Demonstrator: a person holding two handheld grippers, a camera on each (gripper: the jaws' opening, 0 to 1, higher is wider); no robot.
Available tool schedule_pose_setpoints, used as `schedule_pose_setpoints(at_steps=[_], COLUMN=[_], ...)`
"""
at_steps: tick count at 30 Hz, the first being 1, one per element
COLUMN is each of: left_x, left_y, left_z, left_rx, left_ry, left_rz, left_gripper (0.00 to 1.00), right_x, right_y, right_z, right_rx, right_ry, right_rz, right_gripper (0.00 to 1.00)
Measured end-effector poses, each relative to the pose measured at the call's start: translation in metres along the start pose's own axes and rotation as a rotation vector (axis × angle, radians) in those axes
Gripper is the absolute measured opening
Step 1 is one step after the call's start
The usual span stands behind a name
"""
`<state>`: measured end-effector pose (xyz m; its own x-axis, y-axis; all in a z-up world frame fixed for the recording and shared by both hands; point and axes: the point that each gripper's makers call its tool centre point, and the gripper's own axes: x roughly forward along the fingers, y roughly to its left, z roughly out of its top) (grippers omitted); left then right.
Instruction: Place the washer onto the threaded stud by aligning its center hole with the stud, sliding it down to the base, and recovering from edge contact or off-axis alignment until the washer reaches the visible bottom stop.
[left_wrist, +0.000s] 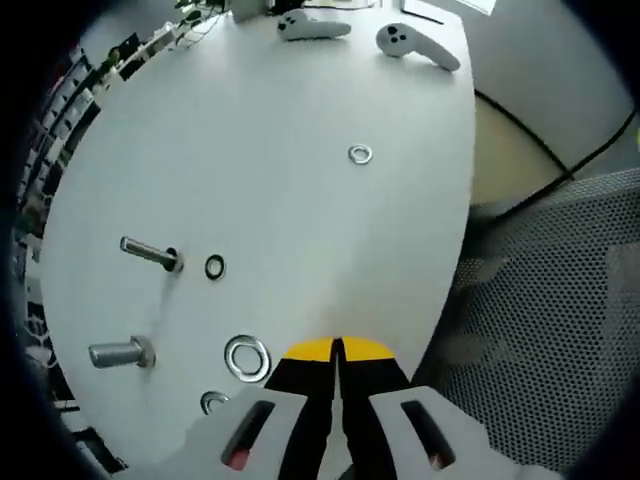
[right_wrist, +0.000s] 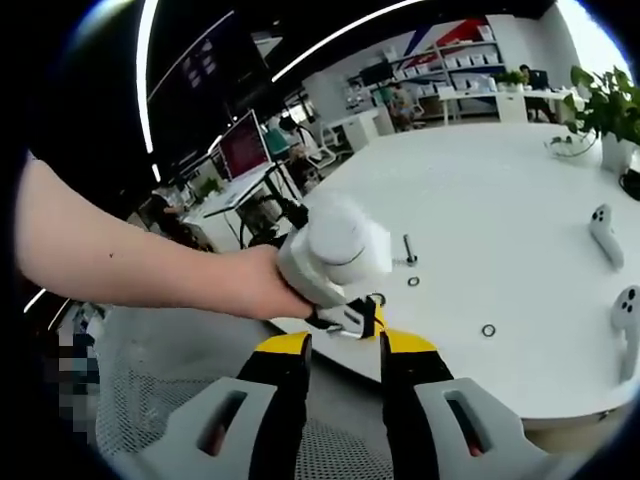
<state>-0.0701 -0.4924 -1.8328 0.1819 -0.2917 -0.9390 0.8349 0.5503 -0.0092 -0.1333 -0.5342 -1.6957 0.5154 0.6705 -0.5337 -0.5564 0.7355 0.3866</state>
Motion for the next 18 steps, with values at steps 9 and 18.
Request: schedule_pose_setpoints(at_steps=[9,18], left_x=[-0.020,-0.018], left_y=[0.011,0.000], left_z=[0.004,0.059], left_rx=[-0.053,0.002], left_ry=[-0.066,-0.153], left_rz=[0.025,-0.029], left_gripper=[0.06,0.15], right_x=[0.001,0.000], right_y=[0.002,0.002], right_z=[0.000,-0.002], right_rx=[-0.006,-0.003], right_ry=[0.002,0.015], right_rz=[0.007,0.007], right_gripper=[0.30,0.30])
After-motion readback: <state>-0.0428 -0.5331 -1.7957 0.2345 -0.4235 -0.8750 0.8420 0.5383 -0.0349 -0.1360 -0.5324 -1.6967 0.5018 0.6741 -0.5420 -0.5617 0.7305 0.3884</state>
